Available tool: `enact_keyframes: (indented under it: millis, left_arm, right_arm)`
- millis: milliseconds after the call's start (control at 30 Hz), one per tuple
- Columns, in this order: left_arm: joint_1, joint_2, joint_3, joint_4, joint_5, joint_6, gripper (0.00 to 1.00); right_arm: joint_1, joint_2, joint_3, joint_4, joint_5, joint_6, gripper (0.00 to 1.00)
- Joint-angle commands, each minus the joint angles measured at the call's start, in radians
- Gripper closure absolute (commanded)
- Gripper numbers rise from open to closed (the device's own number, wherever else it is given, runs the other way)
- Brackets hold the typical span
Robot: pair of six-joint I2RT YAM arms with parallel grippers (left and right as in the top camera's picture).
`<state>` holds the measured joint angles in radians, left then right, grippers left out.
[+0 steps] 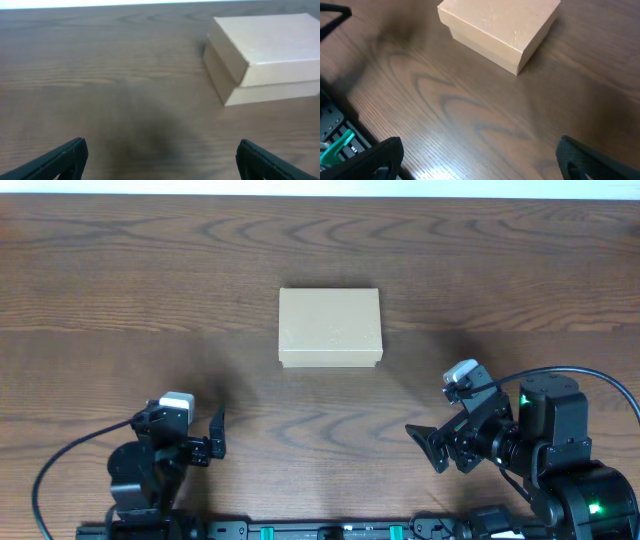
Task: Pack container
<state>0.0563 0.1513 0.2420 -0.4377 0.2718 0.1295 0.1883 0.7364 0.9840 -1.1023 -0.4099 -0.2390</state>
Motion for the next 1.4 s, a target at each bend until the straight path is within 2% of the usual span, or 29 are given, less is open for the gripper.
enact_keyframes:
  millis: [0, 200, 1267, 1367]
  left_arm:
    - [0.024, -0.063, -0.076, 0.048, -0.009, -0.035, 0.05]
    - [0.029, -0.128, -0.146, 0.130, -0.010, -0.067, 0.05]
    - [0.029, -0.147, -0.146, 0.129, -0.013, -0.066, 0.05]
    - [0.029, -0.147, -0.146, 0.129, -0.013, -0.066, 0.05]
  right_arm:
    - [-0.002, -0.004, -0.003, 0.001, 0.003, -0.002, 0.01]
    - [-0.002, -0.004, -0.003, 0.001, 0.003, -0.002, 0.01]
    - [-0.002, -0.004, -0.003, 0.001, 0.003, -0.002, 0.01]
    - [0.003, -0.018, -0.003, -0.029, 0.076, -0.002, 0.01]
